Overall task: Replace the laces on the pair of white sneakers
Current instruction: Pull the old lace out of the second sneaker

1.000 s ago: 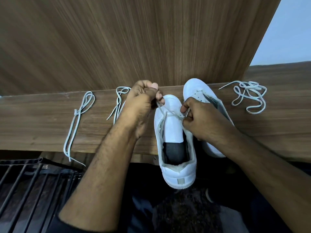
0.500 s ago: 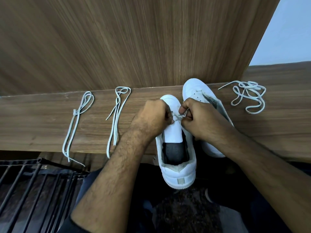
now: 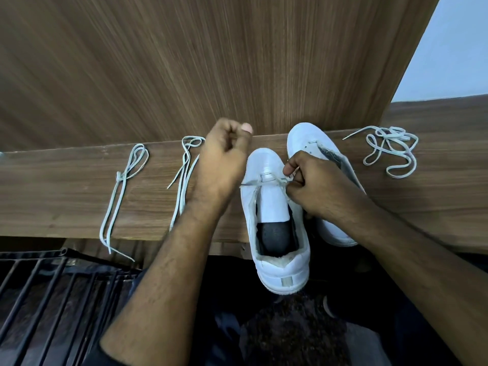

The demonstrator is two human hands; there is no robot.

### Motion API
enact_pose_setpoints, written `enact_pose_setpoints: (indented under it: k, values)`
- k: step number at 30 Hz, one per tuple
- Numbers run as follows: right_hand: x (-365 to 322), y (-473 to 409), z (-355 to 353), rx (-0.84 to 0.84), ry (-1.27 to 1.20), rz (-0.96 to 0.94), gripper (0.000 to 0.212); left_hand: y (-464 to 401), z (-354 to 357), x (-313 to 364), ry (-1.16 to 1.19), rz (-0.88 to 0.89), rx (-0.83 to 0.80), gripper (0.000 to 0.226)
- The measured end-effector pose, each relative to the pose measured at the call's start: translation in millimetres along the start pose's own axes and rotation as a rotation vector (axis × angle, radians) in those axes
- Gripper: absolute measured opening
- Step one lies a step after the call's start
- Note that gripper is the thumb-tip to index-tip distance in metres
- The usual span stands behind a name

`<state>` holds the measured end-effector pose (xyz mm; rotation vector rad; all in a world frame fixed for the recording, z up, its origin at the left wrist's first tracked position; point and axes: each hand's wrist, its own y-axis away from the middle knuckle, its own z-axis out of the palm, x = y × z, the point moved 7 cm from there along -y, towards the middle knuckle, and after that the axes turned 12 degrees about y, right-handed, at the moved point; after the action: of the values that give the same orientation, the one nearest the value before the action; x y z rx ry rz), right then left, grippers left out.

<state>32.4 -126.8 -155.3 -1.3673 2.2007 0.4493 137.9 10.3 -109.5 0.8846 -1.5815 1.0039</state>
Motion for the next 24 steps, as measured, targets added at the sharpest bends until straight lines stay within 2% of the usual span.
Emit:
enact_pose_setpoints:
  k: [2,4,6,8,10,12,14,16,17,19,21,22,24]
  values:
    - [-1,0,0,0.003,-0.005,-0.001,0.019,2,11,-10,-0.413,0.075,-0.215,0.022]
    - [-1,-1,1,0.002,0.006,-0.001,0.019,8,22,-28,-0.699,-0.021,-0.378,0.024]
    - [-1,-1,0,0.001,0.019,0.001,0.019,12,26,-35,-0.861,-0.104,-0.395,0.027]
    - [-2,0,0,0.006,0.023,-0.001,0.019,14,29,-31,-0.925,-0.068,-0.366,0.022]
    - [-1,0,0,0.012,0.019,0.003,0.017,11,31,-21,-0.803,0.03,-0.326,0.015]
    - [-1,1,-1,0.005,0.011,0.009,0.017,10,28,-7,-0.51,0.069,-0.225,0.019]
    - [-2,0,-1,0.001,0.009,0.009,0.02,8,17,1,-0.051,-0.013,-0.068,0.025]
    - [-3,1,-1,0.001,0.018,0.012,0.022,12,16,1,0.411,-0.211,0.016,0.026]
    - [-3,1,-1,-0.002,0.02,0.012,0.024,14,16,2,0.524,-0.27,0.035,0.025]
    - [-3,2,-1,-0.01,0.018,0.007,0.028,11,9,4,0.547,-0.223,0.081,0.027]
    - [-4,2,-1,-0.017,0.024,-0.004,0.031,6,-3,11,0.427,-0.031,0.13,0.028]
    - [-4,3,-1,-0.021,0.027,-0.009,0.031,5,-8,20,0.259,0.11,0.126,0.025]
    - [-4,4,-1,-0.029,0.03,-0.013,0.033,7,-4,32,-0.277,0.331,-0.005,0.018]
